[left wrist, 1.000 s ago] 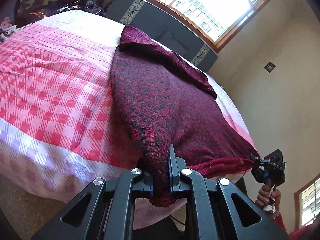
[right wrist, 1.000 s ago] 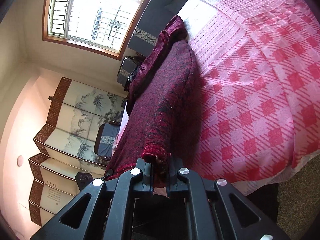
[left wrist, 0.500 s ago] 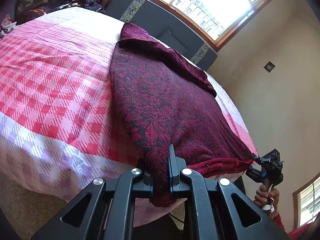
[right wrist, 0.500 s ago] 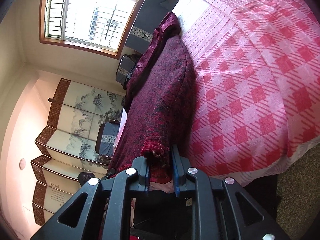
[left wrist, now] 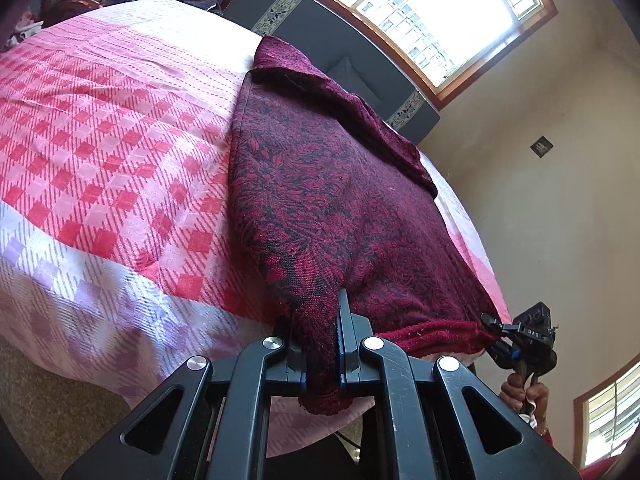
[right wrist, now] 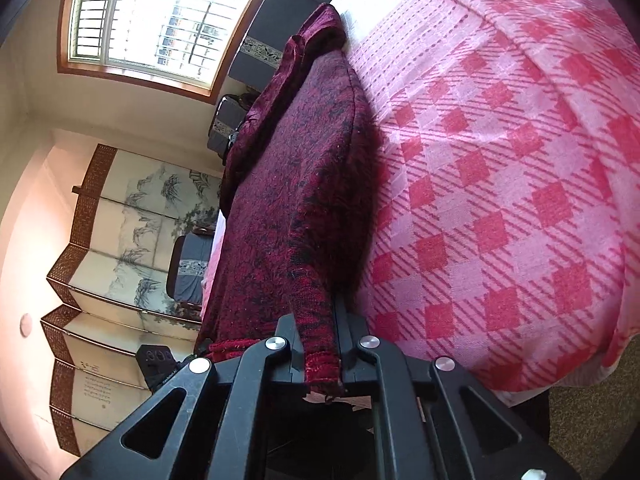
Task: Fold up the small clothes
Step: 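Lift the hem and fold it toward the collar with both grippers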
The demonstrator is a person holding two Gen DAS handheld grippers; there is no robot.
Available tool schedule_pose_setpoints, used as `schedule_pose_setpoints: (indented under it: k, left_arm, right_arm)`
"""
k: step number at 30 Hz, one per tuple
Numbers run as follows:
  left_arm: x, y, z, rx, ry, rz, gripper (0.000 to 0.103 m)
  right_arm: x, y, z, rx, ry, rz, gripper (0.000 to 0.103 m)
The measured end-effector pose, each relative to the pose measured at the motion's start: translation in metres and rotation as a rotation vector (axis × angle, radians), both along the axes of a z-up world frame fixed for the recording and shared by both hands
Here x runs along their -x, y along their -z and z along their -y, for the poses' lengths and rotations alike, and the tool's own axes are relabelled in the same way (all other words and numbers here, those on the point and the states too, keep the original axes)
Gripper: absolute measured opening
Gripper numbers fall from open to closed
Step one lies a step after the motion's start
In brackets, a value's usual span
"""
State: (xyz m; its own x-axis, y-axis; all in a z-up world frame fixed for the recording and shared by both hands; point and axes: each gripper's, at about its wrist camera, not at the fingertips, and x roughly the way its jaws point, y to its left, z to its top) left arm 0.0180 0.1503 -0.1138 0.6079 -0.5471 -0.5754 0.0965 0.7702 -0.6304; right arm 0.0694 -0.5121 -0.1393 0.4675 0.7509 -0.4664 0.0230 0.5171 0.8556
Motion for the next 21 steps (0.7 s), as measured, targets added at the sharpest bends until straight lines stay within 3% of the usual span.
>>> schedule_pose_setpoints:
  k: [5,12,17,21]
  left_arm:
    - [0.019,-0.019,-0.004,-0.012,0.028,0.028,0.01]
    - [0.055,-0.042,-0.018,-0.021,0.085,0.049,0.01]
    - [0.066,-0.077,-0.02,0.02,0.126,0.086,0.01]
    - [0.056,-0.111,-0.016,0.043,0.122,0.143,0.01]
  right_arm:
    - [0.03,-0.015,0.009,-0.034,0.007,0.042,0.008]
    - [0.073,-0.025,0.009,-0.088,0.001,0.015,0.008]
    - [0.102,-0.047,0.012,-0.109,0.018,0.008,0.008]
    - [0.096,-0.073,0.017,-0.136,0.032,0.034,0.008]
